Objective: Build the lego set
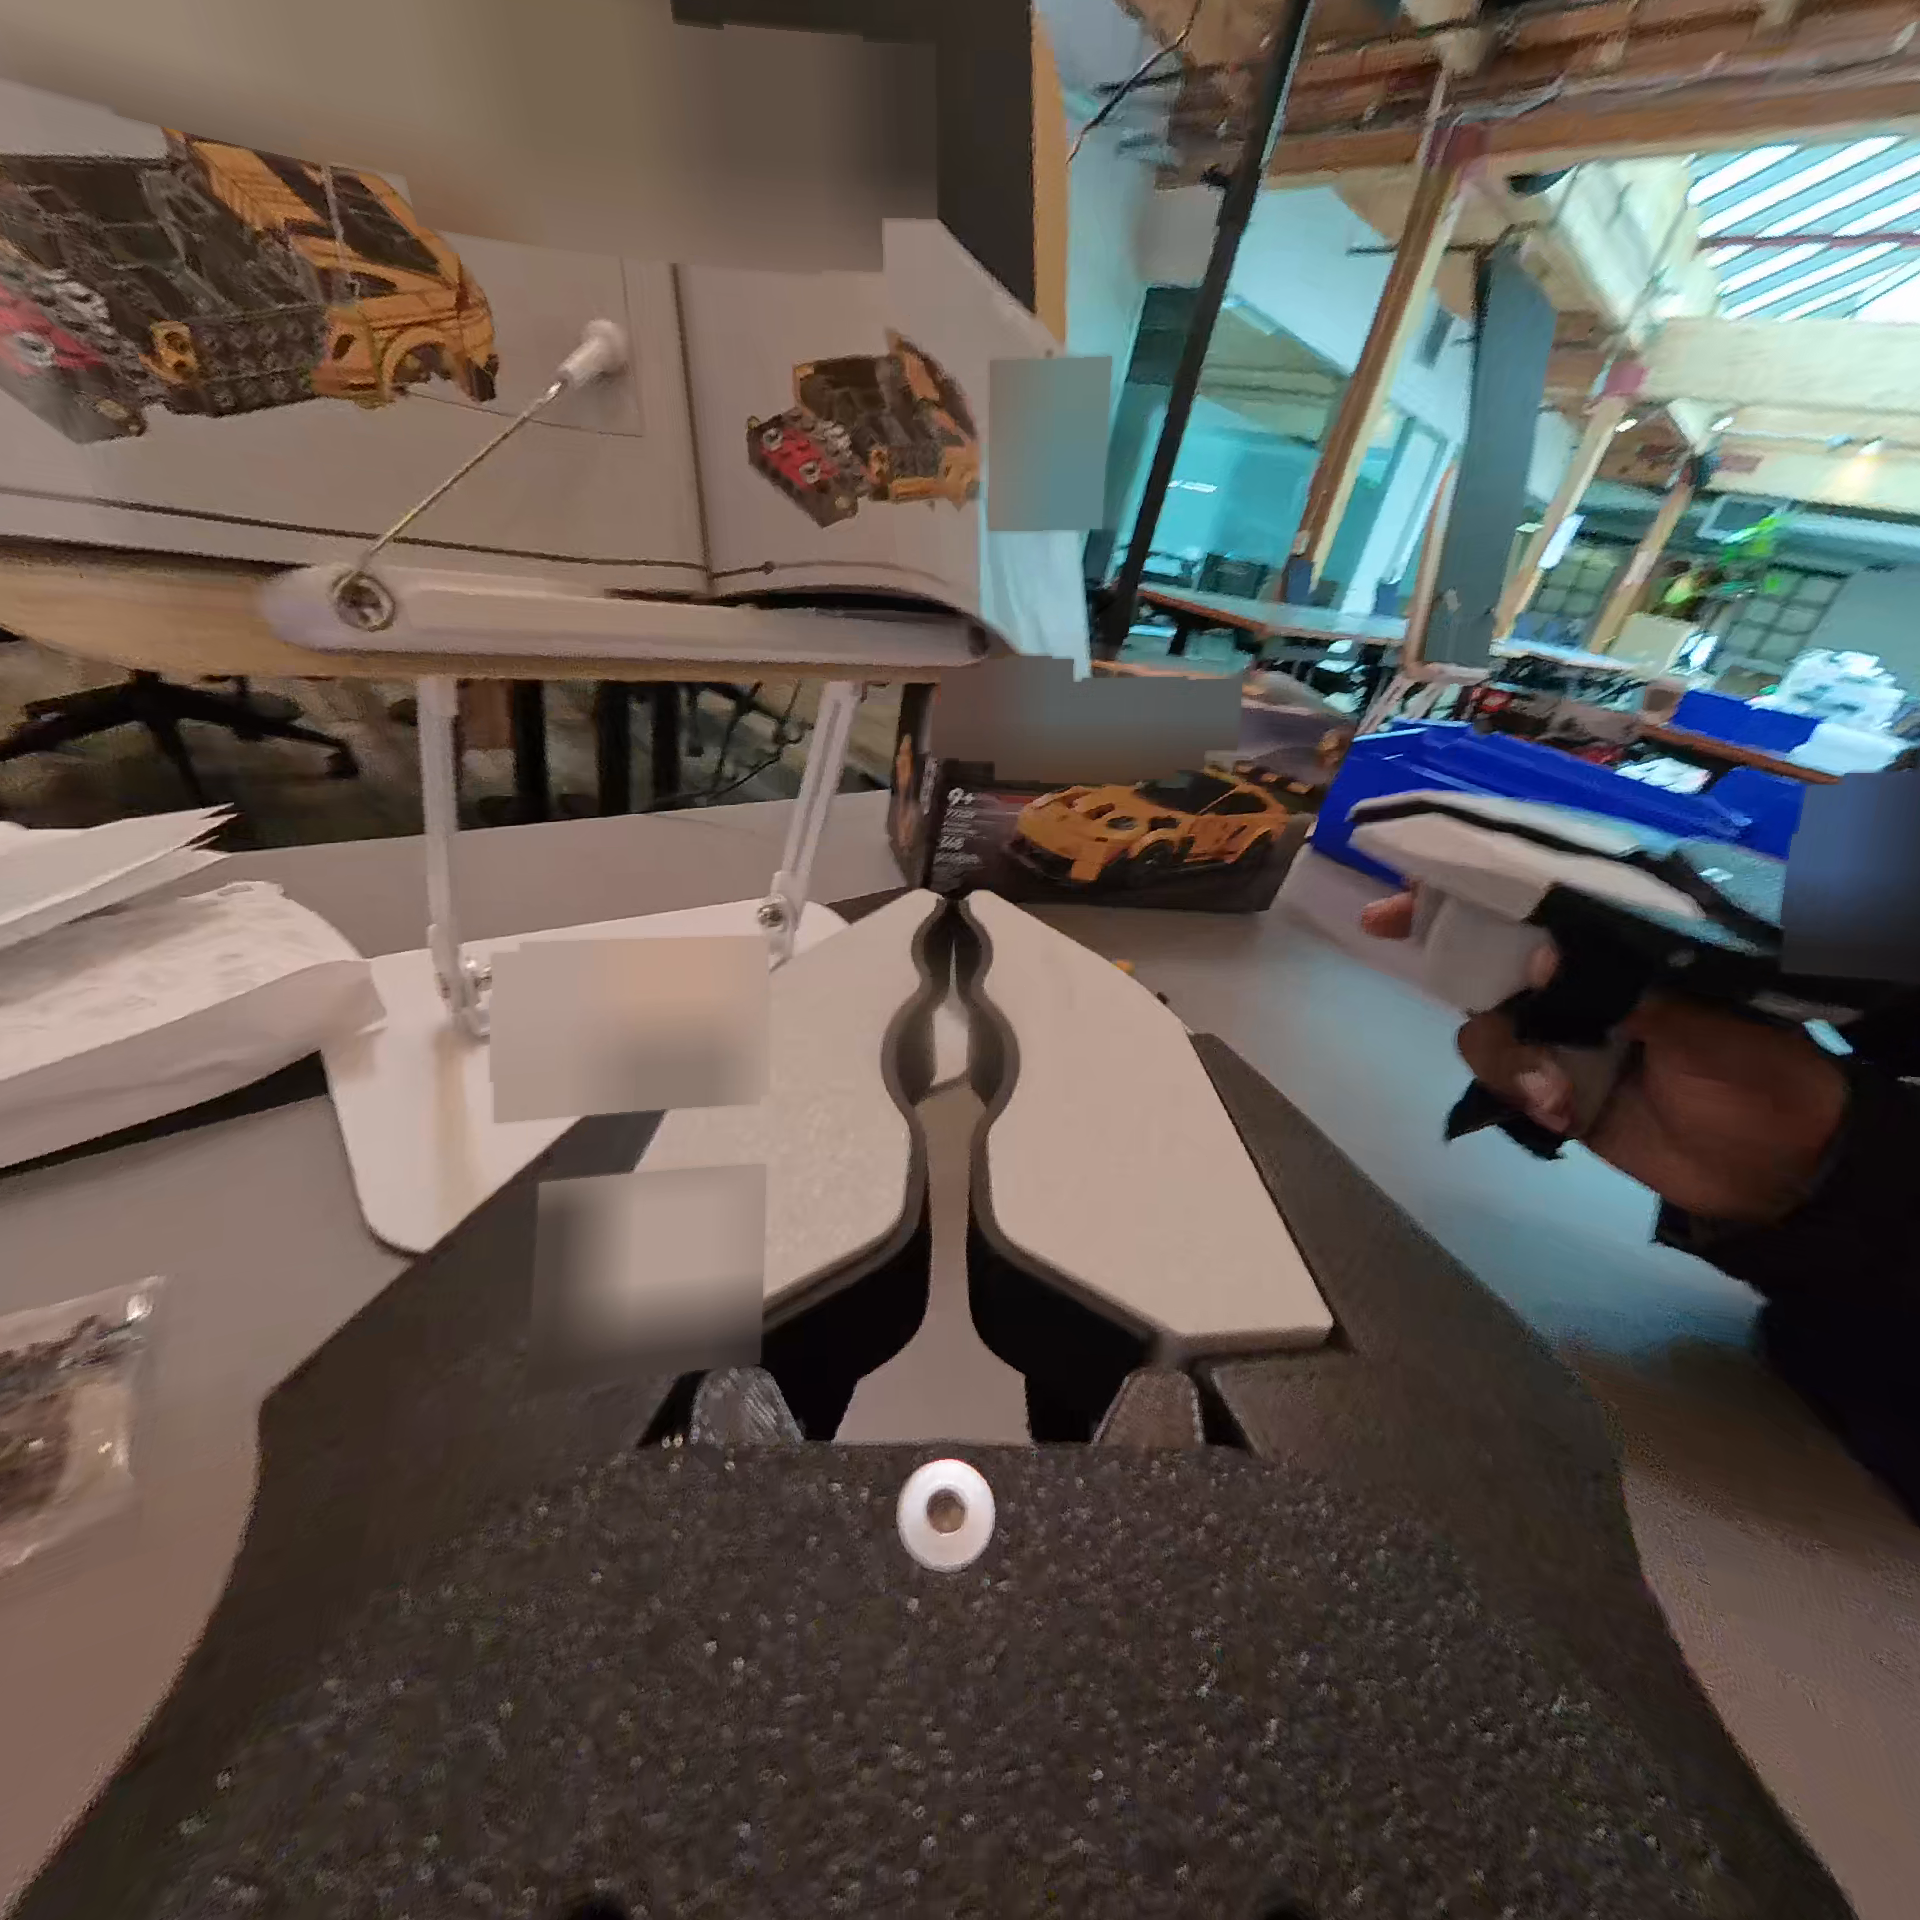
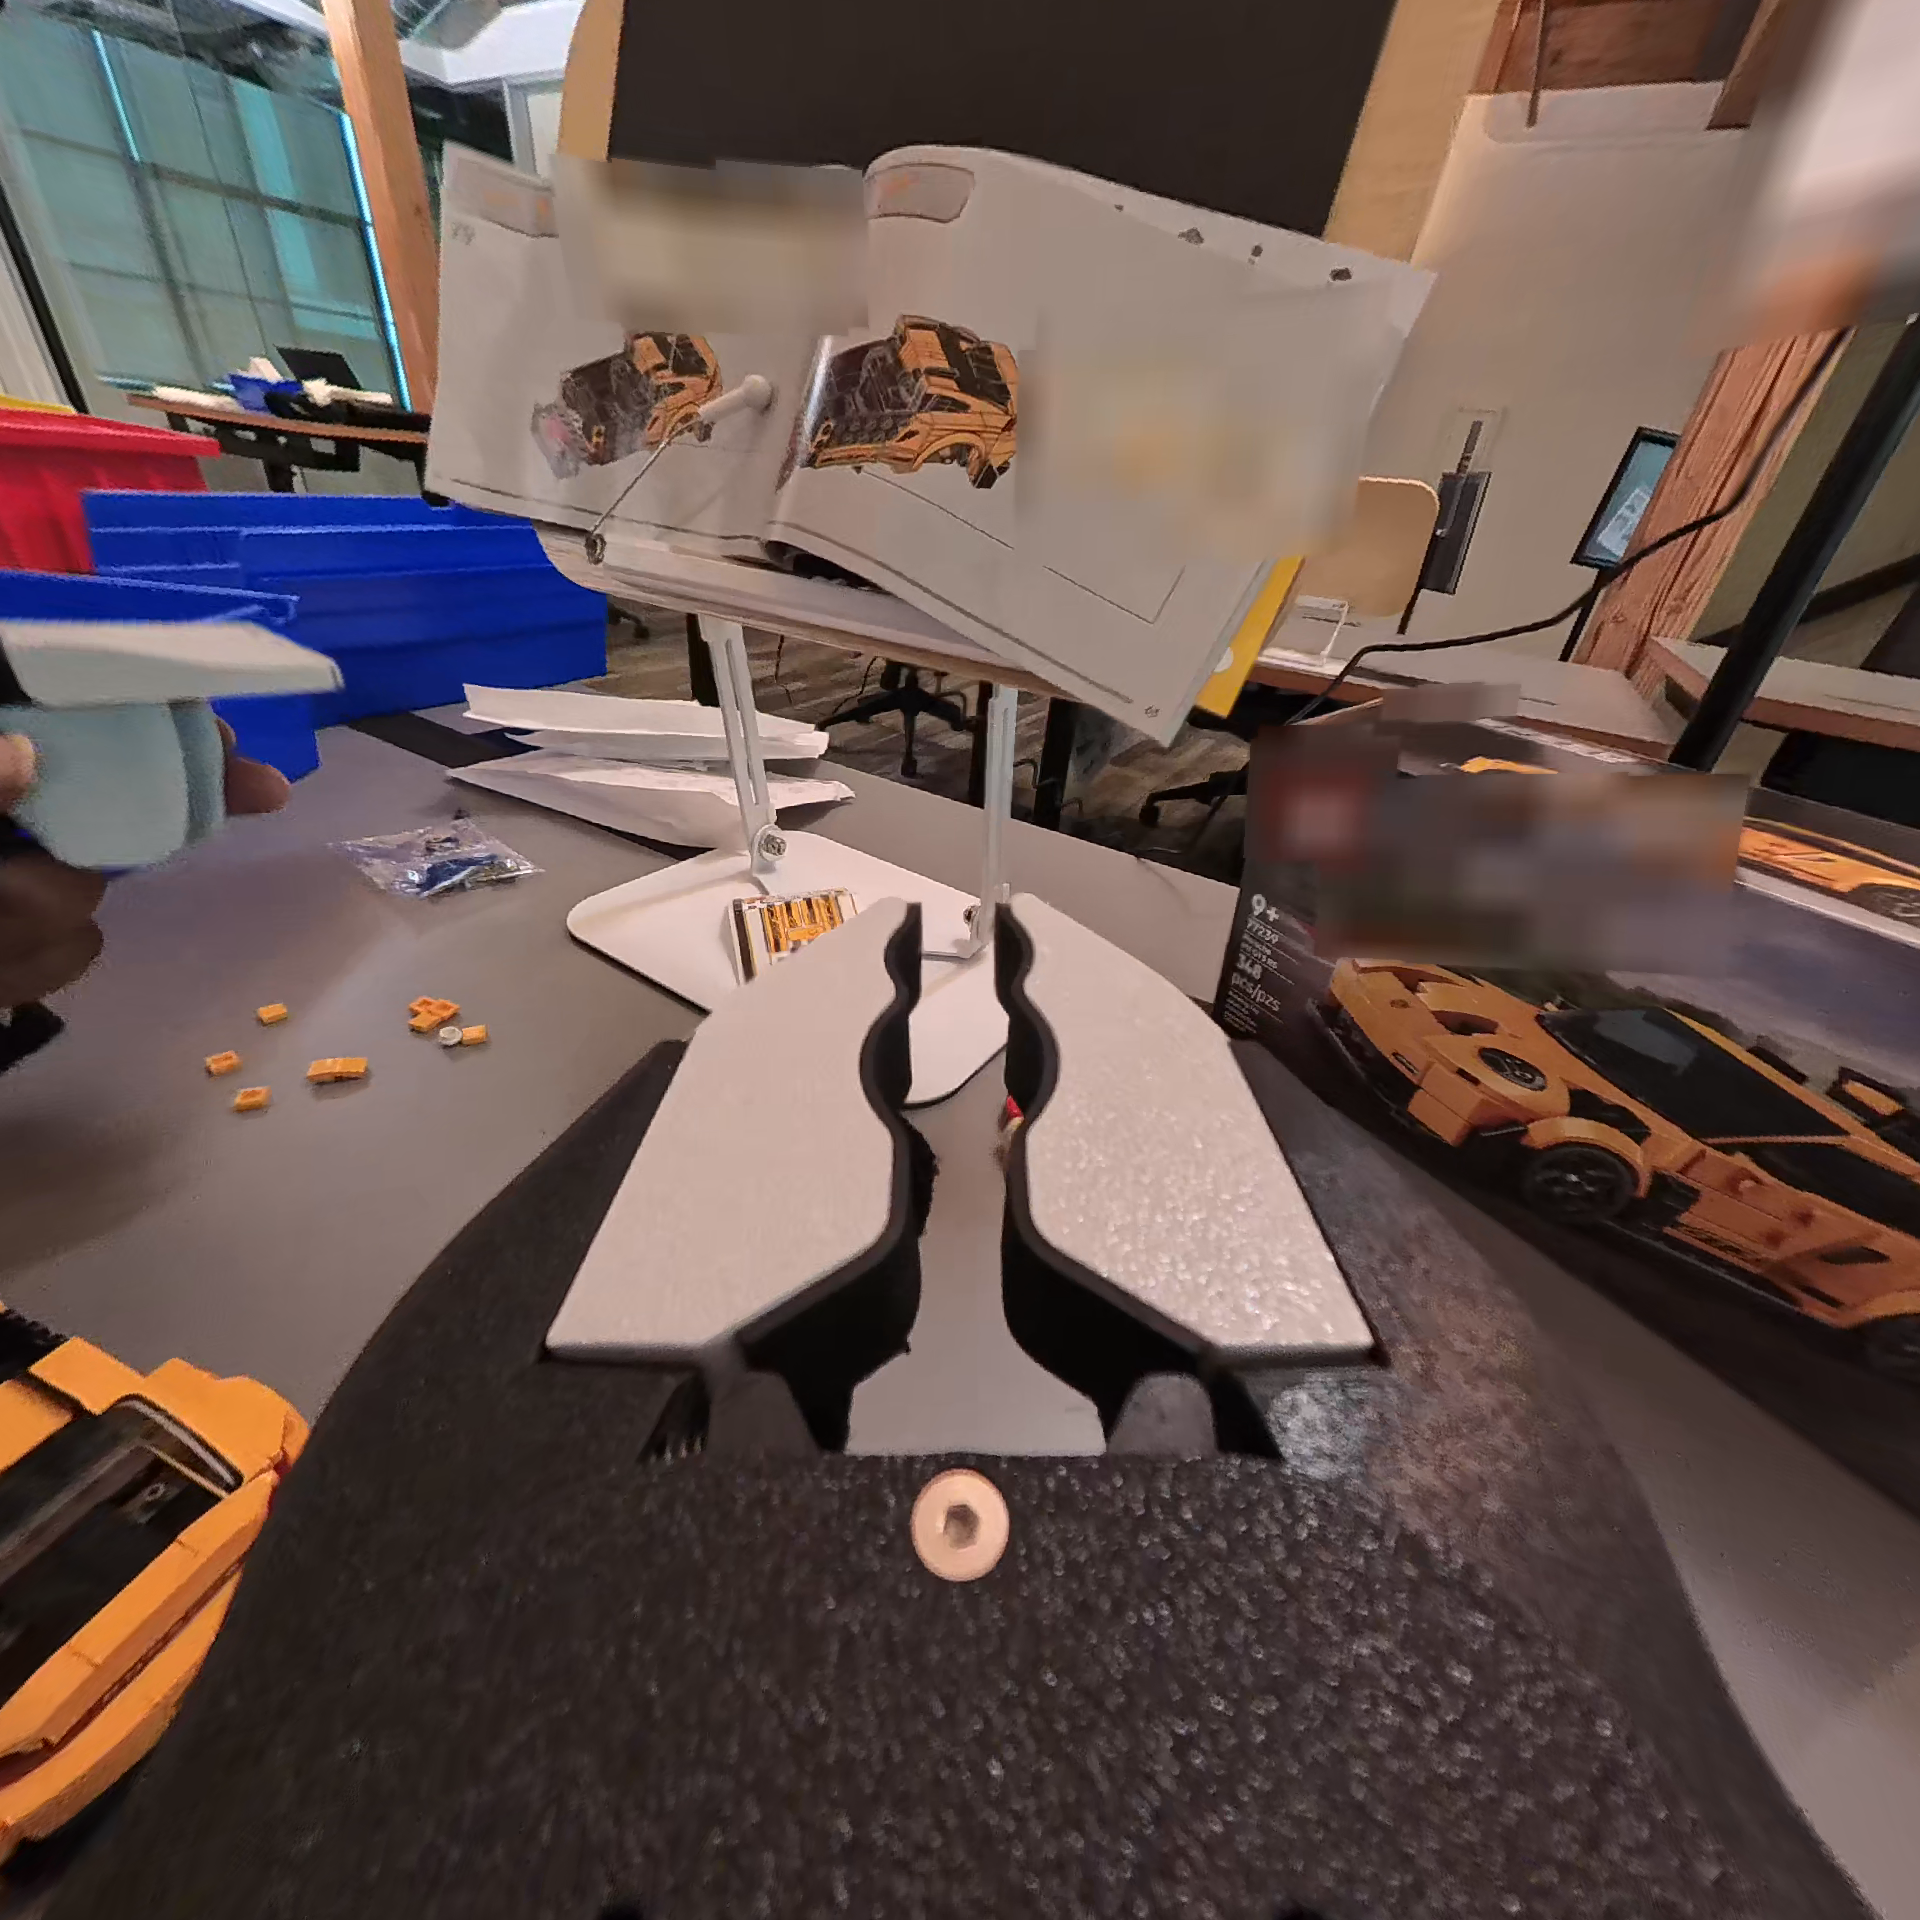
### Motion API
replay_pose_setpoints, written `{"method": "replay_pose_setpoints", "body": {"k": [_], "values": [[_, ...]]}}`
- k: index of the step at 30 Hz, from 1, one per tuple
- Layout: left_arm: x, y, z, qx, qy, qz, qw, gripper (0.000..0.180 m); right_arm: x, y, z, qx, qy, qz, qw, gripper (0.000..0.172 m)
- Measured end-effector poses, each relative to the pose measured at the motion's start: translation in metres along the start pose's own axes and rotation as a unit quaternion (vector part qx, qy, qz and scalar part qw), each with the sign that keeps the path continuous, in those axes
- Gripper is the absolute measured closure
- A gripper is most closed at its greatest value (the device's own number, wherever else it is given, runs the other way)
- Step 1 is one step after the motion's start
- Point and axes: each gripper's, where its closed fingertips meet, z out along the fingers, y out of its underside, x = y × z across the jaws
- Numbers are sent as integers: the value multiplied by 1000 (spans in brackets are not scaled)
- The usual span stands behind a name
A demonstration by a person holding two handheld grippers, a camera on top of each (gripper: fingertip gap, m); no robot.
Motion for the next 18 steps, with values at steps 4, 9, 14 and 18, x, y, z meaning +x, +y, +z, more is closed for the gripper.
{"method": "replay_pose_setpoints", "body": {"k": [4, 9, 14, 18], "values": [[-6, 4, 2, -12, -6, 40, 999, 180, -10, 17, 8, -33, -21, -10, 999, 161], [-1, -5, -4, -12, -5, 37, 999, 180, 1, 3, 1, 0, -2, 30, 1000, 161], [-8, -17, -7, -5, -49, 68, 996, 173, 12, -6, -3, 19, 32, 19, 999, 161], [-17, -8, 1, -17, -72, 127, 989, 176, 18, -10, -5, 26, 46, 10, 999, 161]]}}
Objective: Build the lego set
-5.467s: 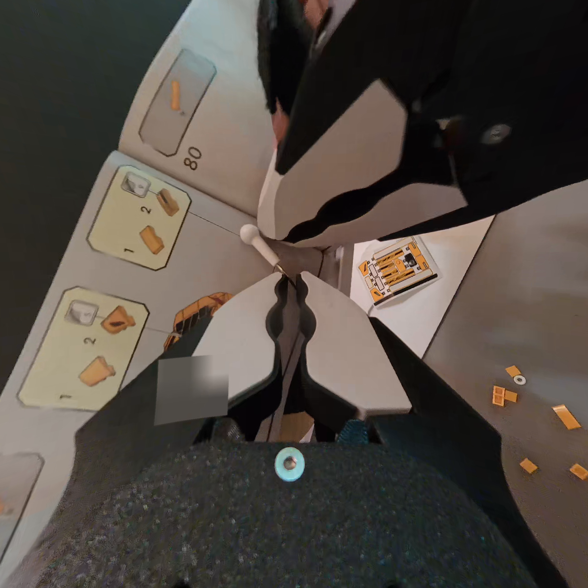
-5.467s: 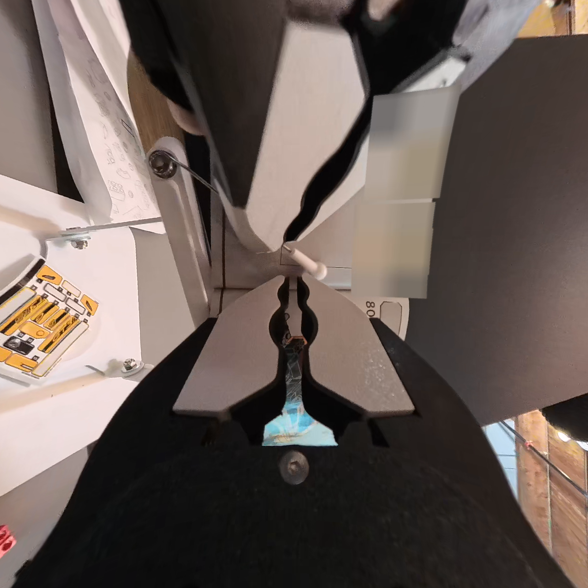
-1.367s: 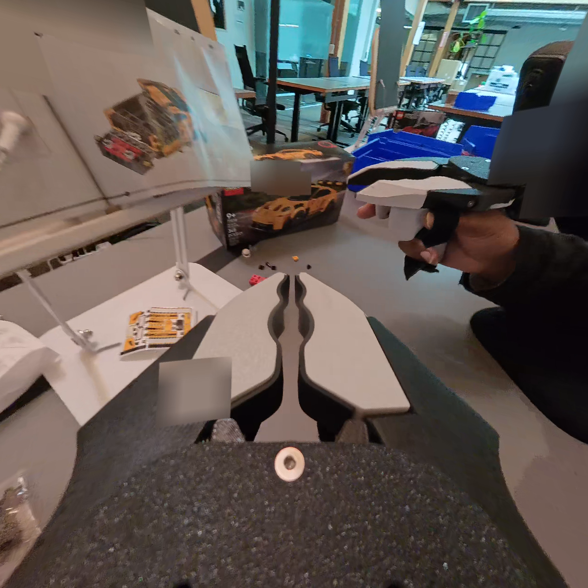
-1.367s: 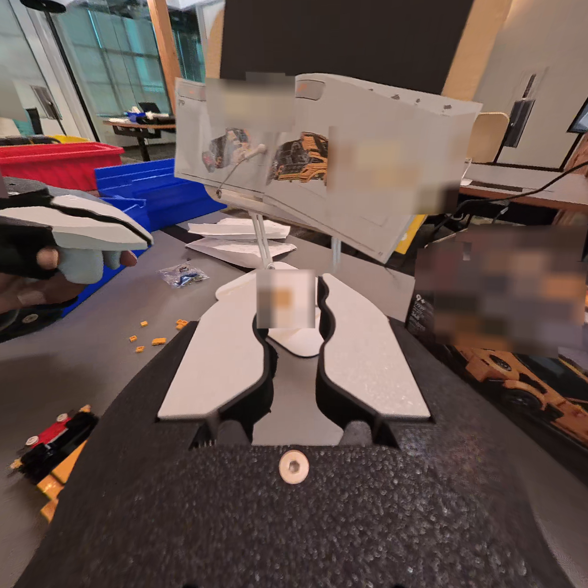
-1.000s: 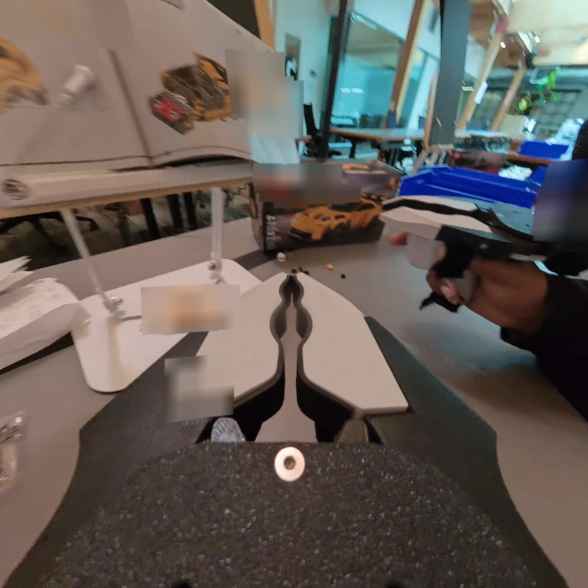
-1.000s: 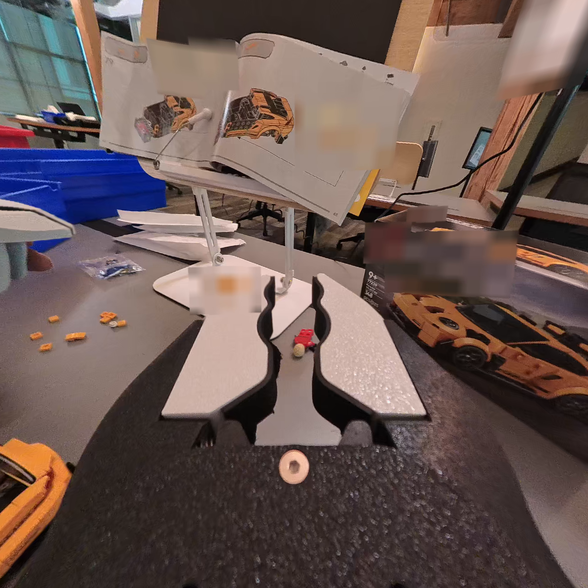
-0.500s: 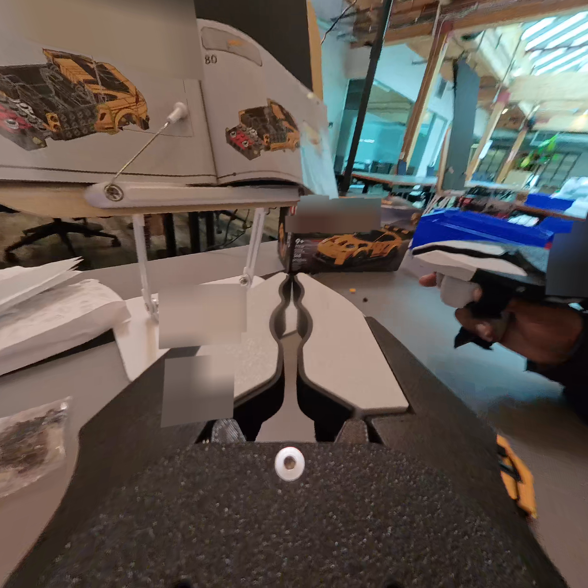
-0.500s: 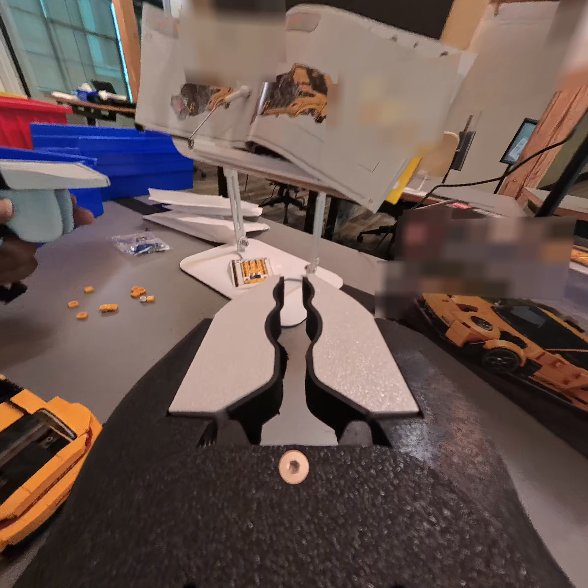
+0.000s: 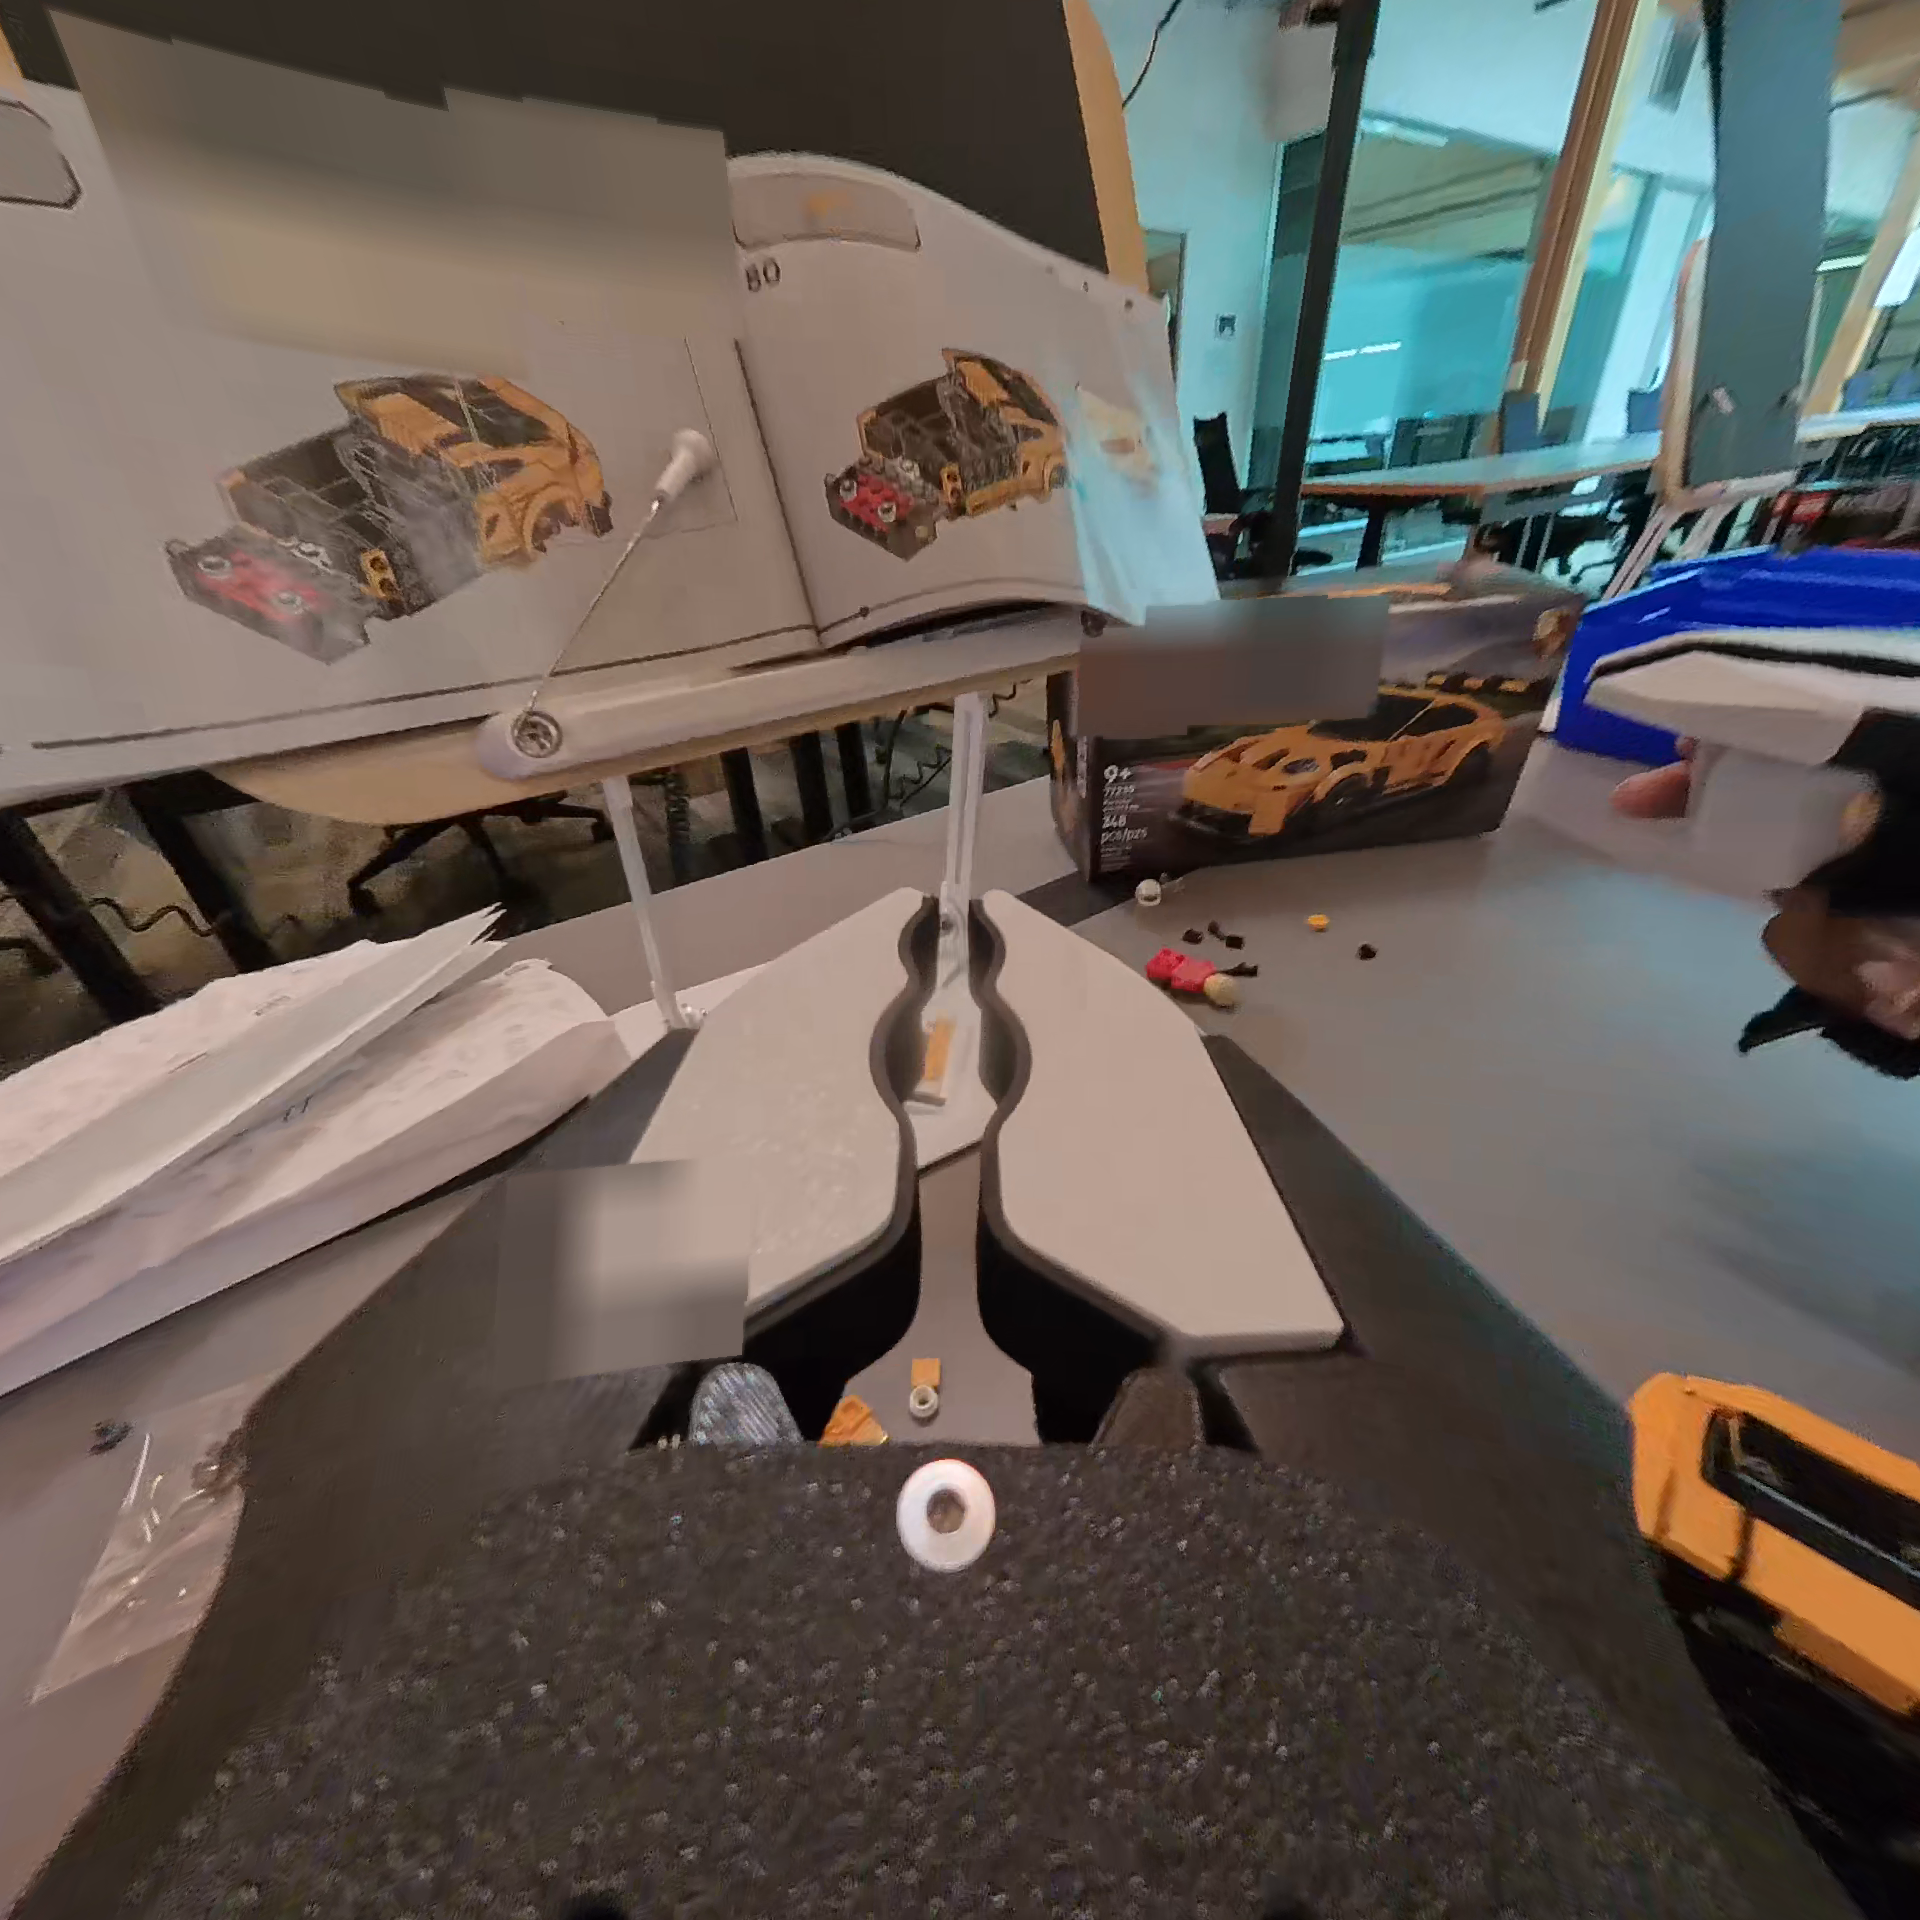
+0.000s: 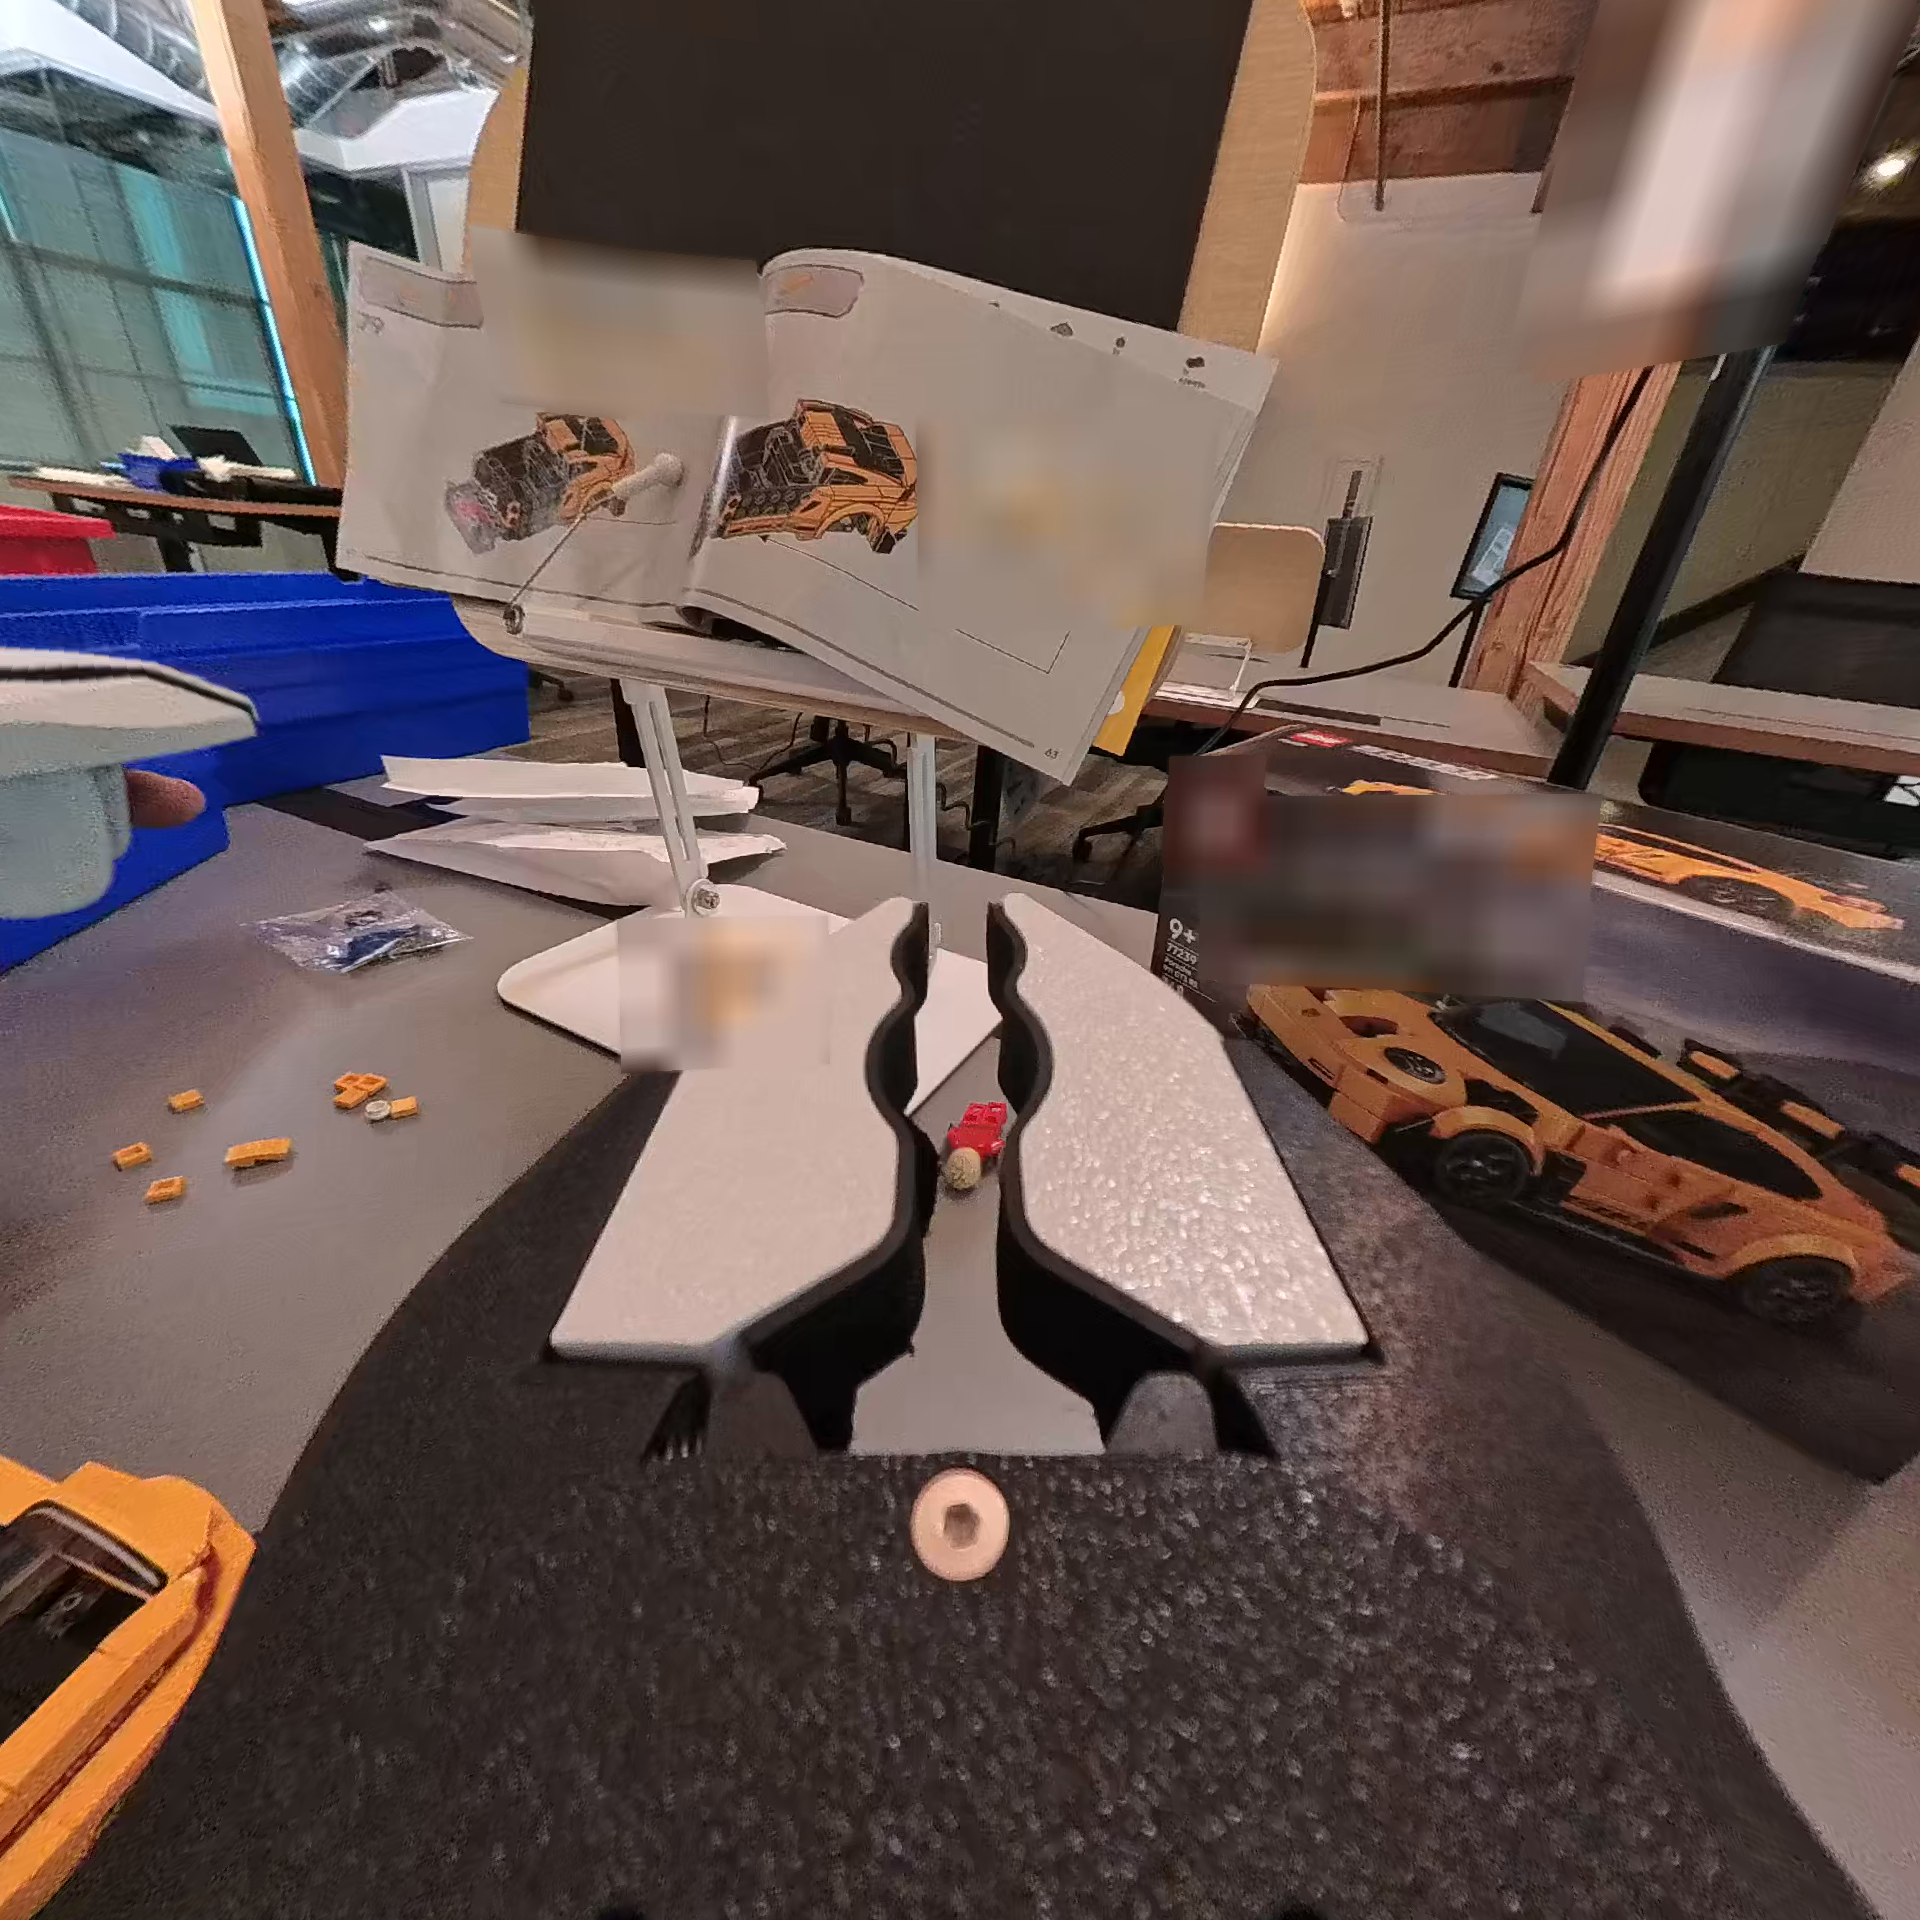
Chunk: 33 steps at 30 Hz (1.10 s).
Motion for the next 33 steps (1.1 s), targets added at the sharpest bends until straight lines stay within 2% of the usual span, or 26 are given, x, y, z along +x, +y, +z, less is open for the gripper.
{"method": "replay_pose_setpoints", "body": {"k": [7, 14, 19, 23, 26, 33], "values": [[9, 28, 3, -42, 25, -28, 998, 180, -2, 5, 2, -9, -3, -3, 1000, 162], [4, 35, 1, -46, 32, -53, 997, 180, -4, 8, 3, -15, -9, 5, 1000, 162], [13, 44, 0, -55, 58, -108, 991, 180, -5, 15, 4, -28, -21, 38, 999, 162], [9, 39, 1, -43, 54, -110, 992, 180, -4, 15, 6, -32, -20, 33, 999, 162], [5, 37, 2, -36, 39, -79, 996, 180, -2, 11, 5, -23, -13, 28, 999, 162], [-26, -7, -10, 19, -65, -19, 997, 180, 7, -4, -2, 9, 19, 12, 1000, 162]]}}
